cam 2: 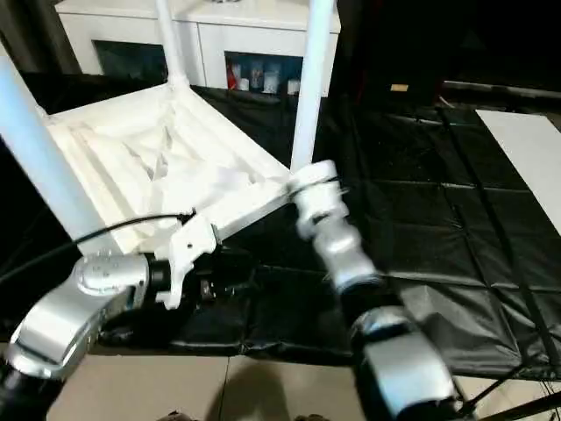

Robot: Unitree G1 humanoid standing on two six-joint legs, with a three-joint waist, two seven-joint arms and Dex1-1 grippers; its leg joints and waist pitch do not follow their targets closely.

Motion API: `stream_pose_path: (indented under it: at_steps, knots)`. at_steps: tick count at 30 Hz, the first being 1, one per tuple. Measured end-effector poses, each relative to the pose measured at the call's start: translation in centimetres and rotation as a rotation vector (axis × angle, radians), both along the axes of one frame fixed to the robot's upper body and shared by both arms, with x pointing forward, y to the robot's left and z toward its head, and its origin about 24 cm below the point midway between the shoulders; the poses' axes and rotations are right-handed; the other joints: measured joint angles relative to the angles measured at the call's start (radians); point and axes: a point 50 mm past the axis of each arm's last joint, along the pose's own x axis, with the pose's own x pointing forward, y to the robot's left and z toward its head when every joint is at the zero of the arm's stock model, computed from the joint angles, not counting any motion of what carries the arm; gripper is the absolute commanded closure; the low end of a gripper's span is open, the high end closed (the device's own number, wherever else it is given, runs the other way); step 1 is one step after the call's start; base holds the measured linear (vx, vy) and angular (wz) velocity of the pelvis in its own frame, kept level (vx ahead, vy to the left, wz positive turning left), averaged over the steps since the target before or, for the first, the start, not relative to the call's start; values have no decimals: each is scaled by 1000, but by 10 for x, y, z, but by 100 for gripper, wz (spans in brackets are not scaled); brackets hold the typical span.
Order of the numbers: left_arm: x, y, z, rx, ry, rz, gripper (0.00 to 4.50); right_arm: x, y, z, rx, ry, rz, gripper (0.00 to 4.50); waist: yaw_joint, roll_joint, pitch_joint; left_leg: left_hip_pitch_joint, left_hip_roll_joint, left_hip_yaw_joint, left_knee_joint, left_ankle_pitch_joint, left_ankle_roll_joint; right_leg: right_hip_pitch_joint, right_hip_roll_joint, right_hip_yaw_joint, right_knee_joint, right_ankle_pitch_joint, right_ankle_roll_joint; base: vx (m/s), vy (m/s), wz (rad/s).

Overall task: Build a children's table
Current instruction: Rotate table base

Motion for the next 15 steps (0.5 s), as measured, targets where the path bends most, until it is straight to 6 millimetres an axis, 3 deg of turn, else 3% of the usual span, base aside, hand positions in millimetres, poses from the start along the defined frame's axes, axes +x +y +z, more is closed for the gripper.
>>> stream_pose_path:
  at_steps: [5,11,15]
  knots:
    - [-2,-5,8,-43,-69,11,153,-1,-6,-3,44,-9,-38,36,-2,0,0,-1,1,0,0,0,0,-2,1,0,1,0,0,0,0,0]
    - [-11,-12,27,-226,-229,50,153,-15,9,2,274,-61,266,36,-4,1,0,-1,2,0,0,0,1,-1,2,0,1,0,0,0,0,0]
    - [-27,5,16,-293,-237,122,153,-43,12,2,267,-115,452,36,2,1,-1,-1,3,0,0,0,1,0,3,1,-1,0,0,0,0,0]
